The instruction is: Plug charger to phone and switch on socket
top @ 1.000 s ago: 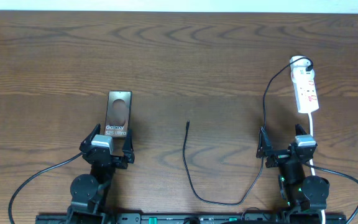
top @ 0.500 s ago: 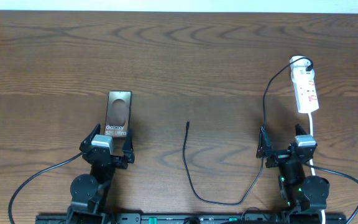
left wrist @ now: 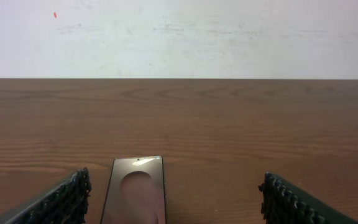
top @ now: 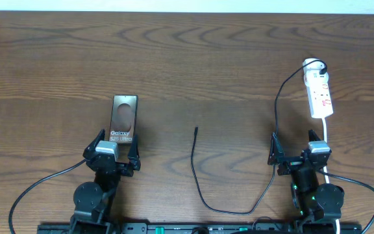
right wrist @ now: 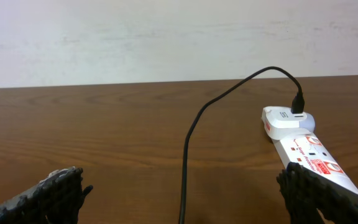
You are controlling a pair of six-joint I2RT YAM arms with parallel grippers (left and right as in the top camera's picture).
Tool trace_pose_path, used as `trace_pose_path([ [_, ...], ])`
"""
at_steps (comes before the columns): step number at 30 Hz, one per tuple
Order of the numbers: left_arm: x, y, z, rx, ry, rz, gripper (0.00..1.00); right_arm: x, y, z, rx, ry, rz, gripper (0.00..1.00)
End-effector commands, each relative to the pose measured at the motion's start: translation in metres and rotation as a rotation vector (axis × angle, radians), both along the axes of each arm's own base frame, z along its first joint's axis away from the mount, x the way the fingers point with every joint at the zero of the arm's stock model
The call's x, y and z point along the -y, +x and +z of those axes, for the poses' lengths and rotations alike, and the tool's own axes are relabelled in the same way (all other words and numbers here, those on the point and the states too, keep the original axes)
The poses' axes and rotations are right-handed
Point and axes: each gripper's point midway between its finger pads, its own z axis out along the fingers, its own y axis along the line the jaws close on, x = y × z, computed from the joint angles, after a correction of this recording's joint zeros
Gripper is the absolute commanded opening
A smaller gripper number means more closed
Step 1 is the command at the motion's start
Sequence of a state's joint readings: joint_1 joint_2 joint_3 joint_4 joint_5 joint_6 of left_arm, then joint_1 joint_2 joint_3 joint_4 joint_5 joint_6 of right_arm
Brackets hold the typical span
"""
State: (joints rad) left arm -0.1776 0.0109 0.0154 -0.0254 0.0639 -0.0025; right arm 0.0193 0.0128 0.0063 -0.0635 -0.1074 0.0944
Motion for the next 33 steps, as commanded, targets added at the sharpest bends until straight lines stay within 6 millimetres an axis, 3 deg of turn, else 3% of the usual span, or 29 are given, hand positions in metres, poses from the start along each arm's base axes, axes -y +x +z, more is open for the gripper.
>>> trace_pose_path([
  [1,-0.0011,-0.001,-0.0143,-0.046,0.01,0.003,0.86,-0.0009,-0.0004,0.0,0.003,-0.014,0.003,0.99],
  [33,-0.0009,-0.0001,-0.0076,-0.02,0.001,0.003,0.86,-0.001,-0.0004,0.0,0.003,-0.013,0.004,0.99],
])
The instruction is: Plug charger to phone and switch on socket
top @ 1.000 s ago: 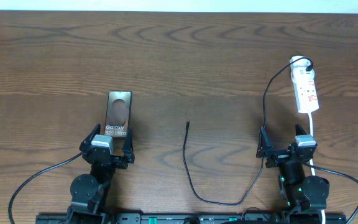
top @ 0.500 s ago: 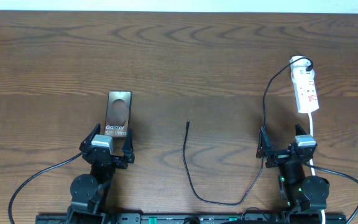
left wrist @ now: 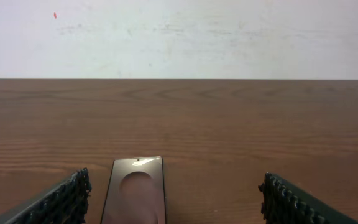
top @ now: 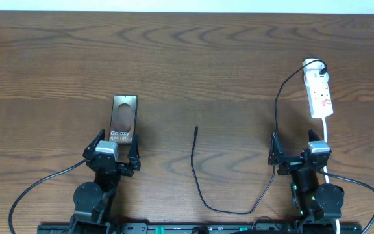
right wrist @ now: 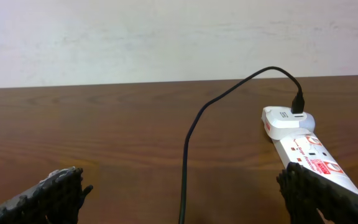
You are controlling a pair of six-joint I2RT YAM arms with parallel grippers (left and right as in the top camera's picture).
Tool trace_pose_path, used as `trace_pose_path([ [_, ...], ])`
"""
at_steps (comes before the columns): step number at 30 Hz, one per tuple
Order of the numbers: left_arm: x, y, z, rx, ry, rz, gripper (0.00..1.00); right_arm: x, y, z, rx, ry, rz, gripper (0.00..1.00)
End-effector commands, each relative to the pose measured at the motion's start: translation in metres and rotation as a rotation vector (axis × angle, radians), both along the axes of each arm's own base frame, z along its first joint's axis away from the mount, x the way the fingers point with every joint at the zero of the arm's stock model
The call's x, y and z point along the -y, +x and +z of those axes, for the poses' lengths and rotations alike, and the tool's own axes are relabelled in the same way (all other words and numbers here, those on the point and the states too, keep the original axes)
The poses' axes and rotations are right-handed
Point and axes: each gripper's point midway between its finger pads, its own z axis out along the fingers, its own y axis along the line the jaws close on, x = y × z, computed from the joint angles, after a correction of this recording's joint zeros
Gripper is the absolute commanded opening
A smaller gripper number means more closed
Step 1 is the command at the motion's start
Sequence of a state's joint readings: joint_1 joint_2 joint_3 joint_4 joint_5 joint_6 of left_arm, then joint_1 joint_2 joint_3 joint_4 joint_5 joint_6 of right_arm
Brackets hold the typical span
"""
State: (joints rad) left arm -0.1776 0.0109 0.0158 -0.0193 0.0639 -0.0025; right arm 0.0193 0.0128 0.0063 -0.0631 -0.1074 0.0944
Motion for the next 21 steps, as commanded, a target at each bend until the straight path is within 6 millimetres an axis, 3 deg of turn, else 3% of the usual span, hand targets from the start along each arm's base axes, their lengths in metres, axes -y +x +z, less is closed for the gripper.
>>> trace_pose_path([
  [1,-0.001,0.0,-0.009,-0.026,0.002,0.003,0.86,-0.001,0.0,0.0,0.003,-0.014,0.004,0.99],
  [6,-0.001,-0.001,-0.006,-0.02,0.001,0.002,0.86,-0.001,0.0,0.0,0.002,-0.014,0.004,0.99],
  [15,-0.001,0.0,0.024,-0.023,0.002,0.004,0.86,-0.001,0.0,0.0,0.002,-0.013,0.004,0.99],
  [21,-0.003,0.02,0.054,-0.113,0.035,0.033,0.86,-0.001,0.0,0.0,0.003,-0.014,0.004,0.99],
])
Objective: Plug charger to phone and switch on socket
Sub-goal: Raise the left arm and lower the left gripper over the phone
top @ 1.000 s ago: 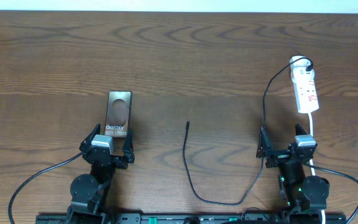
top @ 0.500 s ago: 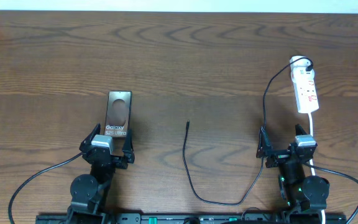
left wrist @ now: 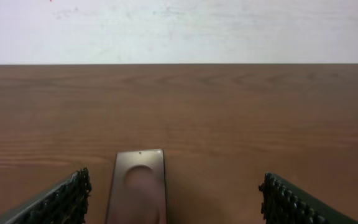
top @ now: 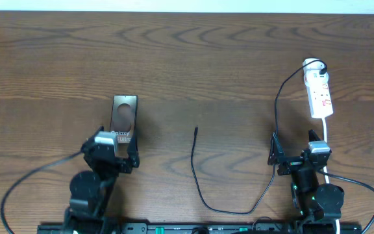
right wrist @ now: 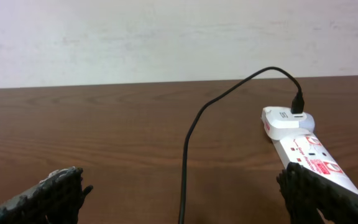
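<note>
A dark phone (top: 124, 114) lies face up on the left of the wooden table, its near end under my left gripper (top: 117, 146). The left wrist view shows the phone (left wrist: 138, 186) between the open fingers (left wrist: 61, 199), nearer the left one, untouched. A black charger cable (top: 195, 166) has its free plug end (top: 196, 129) at mid-table, loops along the front and runs up to a white adapter (top: 313, 65) in the white power strip (top: 321, 94). My right gripper (top: 302, 154) stands open near the strip's front end, with the cable (right wrist: 187, 149) between its fingers.
The power strip (right wrist: 312, 158) and adapter (right wrist: 283, 119) lie ahead of my right gripper, to its right. A white lead (top: 325, 140) runs from the strip toward the front edge. A pale wall stands behind the table's far edge.
My left gripper has moved a little forward, now covering the phone's near end in the overhead view, and its wrist view has tilted. It stays open. The right arm, cable and phone are unchanged.
At both earlier moments the two grippers stood open near the front edge, the left just behind the phone, the right behind the power strip, with nothing moving. Now only the left gripper has shifted, toward the phone.
</note>
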You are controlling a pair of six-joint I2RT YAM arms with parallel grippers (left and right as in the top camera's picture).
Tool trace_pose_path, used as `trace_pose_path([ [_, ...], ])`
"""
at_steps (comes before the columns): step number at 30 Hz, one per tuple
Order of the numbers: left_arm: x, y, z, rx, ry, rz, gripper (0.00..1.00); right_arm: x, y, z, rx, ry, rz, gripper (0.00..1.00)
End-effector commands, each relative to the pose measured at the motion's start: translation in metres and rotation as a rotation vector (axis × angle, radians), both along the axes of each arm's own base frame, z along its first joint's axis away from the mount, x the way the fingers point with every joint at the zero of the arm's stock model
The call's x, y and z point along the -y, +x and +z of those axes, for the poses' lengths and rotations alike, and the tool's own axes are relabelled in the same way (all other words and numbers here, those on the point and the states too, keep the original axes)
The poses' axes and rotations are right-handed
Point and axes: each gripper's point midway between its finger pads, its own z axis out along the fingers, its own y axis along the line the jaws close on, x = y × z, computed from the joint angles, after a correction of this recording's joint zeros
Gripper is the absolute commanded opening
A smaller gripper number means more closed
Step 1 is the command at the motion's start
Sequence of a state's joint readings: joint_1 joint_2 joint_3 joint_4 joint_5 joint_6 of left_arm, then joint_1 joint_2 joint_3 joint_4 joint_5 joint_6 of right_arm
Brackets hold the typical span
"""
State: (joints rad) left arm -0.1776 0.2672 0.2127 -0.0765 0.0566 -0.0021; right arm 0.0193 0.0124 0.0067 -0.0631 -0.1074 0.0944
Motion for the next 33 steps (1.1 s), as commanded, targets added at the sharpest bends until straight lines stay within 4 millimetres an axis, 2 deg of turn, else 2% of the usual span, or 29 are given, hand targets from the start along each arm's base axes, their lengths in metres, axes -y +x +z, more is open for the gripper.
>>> trace_pose_path([
  [1,-0.002,0.018,0.038,-0.012,0.017,0.026,0.86,-0.001,0.0,0.0,0.002,-0.013,0.004,0.99],
  [8,0.006,0.068,0.08,-0.178,0.048,0.025,0.86,-0.001,0.0,0.0,0.002,-0.014,0.003,0.99],
  [11,0.008,0.091,0.09,-0.264,0.068,0.039,0.86,-0.001,0.0,0.0,0.002,-0.013,0.004,0.99],
  [15,-0.001,0.116,0.095,-0.397,0.082,0.094,0.86,-0.001,0.0,0.0,0.001,-0.014,0.003,0.99],
  [18,-0.011,0.13,0.09,-0.558,0.037,0.099,0.86,-0.001,0.0,0.0,0.001,-0.014,0.004,0.99],
  [23,-0.02,0.136,0.071,-0.708,-0.053,0.016,0.86,-0.001,0.0,0.0,0.001,-0.014,0.004,0.99],
  [28,-0.037,0.128,0.042,-0.835,-0.091,0.054,0.86,-0.001,0.0,0.0,0.002,-0.014,0.003,0.99],
  [33,-0.038,0.124,0.033,-0.876,-0.089,0.056,0.86,-0.001,0.0,0.0,0.001,-0.014,0.003,0.99],
])
